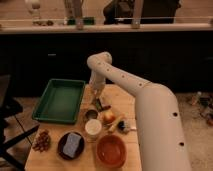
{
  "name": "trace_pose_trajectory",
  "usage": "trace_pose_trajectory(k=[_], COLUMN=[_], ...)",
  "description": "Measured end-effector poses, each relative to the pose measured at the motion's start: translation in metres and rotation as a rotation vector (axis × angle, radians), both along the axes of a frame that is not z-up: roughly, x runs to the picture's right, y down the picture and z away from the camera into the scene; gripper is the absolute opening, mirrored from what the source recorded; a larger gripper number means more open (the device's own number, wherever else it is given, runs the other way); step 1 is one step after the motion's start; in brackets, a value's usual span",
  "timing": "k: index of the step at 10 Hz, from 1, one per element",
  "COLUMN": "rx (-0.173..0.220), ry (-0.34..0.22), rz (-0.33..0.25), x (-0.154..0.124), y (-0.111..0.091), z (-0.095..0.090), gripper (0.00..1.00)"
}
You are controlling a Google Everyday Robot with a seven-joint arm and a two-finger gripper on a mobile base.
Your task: Place fork in table surface
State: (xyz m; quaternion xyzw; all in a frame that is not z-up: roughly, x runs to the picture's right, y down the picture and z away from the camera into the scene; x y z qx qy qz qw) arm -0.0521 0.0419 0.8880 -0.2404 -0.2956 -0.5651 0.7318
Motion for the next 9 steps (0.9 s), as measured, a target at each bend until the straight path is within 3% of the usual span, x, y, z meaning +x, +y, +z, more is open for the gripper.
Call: trace_pose_trajectory(k=[9], rx=[-0.018], ry=[-0.012], rz=[0.012], x=[0.034], y=[0.017], z=[0.009], gripper=[0.02])
